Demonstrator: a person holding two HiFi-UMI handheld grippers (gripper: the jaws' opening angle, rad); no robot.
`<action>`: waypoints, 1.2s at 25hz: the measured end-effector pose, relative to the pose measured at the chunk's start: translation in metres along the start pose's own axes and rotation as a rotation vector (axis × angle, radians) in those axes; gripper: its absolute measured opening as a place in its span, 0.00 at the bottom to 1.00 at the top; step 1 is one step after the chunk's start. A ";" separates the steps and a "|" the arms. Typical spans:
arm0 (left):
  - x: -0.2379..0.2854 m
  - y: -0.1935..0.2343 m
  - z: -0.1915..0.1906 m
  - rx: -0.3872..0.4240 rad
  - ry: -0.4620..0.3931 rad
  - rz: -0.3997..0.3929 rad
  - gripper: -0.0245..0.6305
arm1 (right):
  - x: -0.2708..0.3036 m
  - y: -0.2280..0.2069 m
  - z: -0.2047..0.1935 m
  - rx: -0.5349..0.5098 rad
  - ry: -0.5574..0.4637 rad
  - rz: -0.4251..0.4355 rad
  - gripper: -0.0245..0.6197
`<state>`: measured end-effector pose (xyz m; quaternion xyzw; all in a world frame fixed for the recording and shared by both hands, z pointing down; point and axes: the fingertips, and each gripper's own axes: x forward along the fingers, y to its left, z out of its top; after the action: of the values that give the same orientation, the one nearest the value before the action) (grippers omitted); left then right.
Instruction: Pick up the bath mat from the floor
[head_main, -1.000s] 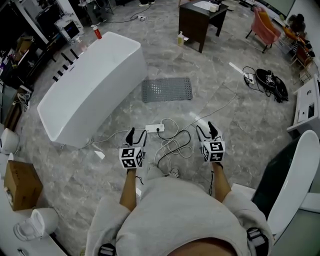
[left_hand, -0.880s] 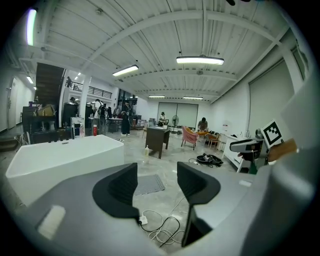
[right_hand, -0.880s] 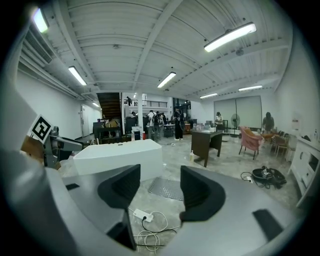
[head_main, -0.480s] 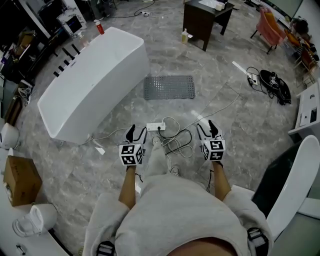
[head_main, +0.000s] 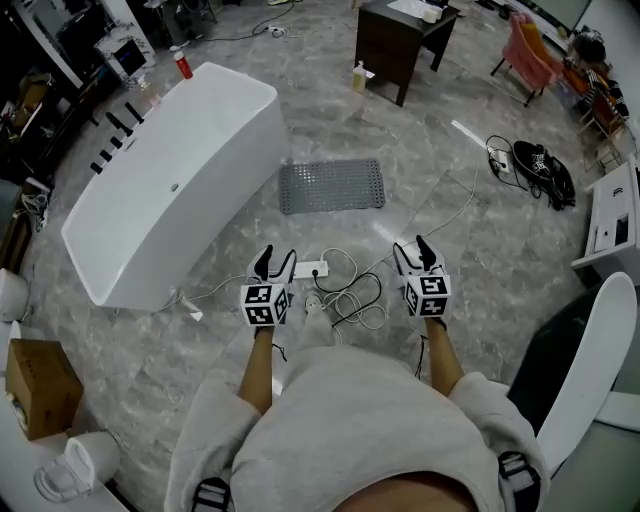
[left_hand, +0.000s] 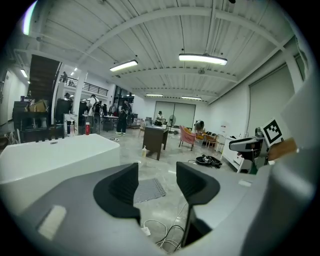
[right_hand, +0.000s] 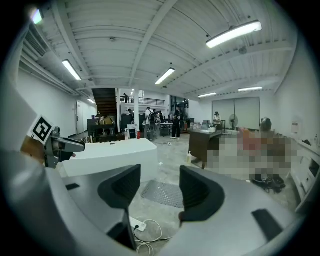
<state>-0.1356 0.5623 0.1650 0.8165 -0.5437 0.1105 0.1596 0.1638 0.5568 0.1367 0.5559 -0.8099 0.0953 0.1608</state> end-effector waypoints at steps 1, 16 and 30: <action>0.009 0.007 0.005 0.003 0.000 -0.005 0.41 | 0.010 0.000 0.005 -0.002 0.001 -0.004 0.43; 0.105 0.115 0.066 0.007 -0.001 -0.067 0.40 | 0.126 0.003 0.072 0.005 0.010 -0.097 0.43; 0.136 0.165 0.084 0.015 -0.006 -0.078 0.39 | 0.178 0.010 0.082 0.034 0.030 -0.120 0.43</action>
<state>-0.2349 0.3553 0.1586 0.8387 -0.5110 0.1055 0.1560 0.0831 0.3780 0.1258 0.6049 -0.7708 0.1075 0.1689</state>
